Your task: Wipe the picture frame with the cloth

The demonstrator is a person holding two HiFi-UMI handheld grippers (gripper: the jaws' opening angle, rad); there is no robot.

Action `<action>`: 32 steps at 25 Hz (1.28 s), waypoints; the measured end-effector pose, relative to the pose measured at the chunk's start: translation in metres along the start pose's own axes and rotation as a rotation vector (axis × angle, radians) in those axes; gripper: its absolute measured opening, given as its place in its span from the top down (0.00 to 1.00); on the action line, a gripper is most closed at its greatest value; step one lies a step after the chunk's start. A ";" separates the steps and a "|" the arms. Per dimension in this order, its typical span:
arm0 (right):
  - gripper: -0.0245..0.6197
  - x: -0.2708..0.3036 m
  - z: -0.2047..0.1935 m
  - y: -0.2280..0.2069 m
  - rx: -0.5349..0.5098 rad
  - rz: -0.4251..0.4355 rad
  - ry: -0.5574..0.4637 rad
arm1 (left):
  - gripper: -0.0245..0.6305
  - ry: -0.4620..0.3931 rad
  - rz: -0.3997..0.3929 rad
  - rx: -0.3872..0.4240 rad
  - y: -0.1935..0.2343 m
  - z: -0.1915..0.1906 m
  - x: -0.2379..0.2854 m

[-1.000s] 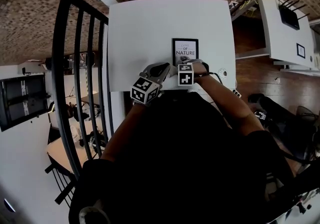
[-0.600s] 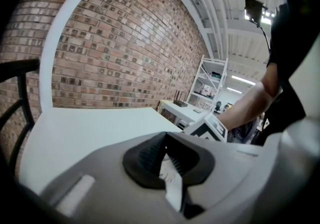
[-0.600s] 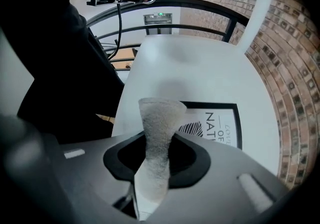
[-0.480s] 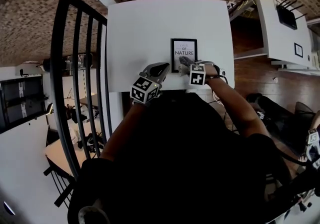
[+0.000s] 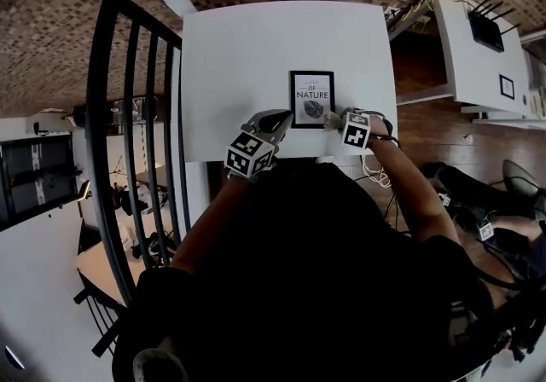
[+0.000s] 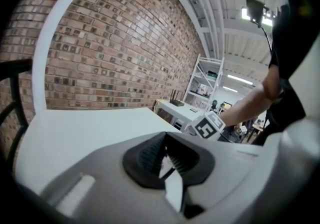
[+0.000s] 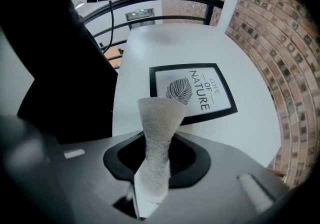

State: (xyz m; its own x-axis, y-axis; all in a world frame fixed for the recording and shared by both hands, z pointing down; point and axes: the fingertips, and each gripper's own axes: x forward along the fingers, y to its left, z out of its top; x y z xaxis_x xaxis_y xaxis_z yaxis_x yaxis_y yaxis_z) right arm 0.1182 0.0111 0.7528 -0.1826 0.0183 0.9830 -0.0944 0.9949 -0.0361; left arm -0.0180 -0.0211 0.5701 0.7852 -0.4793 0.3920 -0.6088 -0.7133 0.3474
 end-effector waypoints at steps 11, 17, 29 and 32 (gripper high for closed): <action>0.80 -0.131 0.093 -0.067 0.406 -0.070 -0.776 | 0.96 -0.096 0.054 -0.006 0.019 0.034 -0.015; 0.80 -0.230 0.140 -0.066 0.401 -0.147 -1.149 | 0.96 -0.243 0.040 0.071 0.008 0.094 -0.026; 0.80 -0.302 0.143 -0.060 0.319 -0.261 -1.330 | 0.96 -0.334 -0.014 0.134 -0.017 0.134 -0.029; 0.80 -0.308 0.142 -0.060 0.311 -0.273 -1.344 | 0.96 -0.339 -0.019 0.126 -0.017 0.135 -0.028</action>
State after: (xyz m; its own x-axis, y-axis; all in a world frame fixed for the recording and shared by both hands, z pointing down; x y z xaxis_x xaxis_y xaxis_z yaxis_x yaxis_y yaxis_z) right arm 0.0415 -0.0684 0.4262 -0.8901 -0.4528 0.0515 -0.4557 0.8860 -0.0861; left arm -0.0145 -0.0648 0.4384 0.8021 -0.5925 0.0743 -0.5914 -0.7710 0.2363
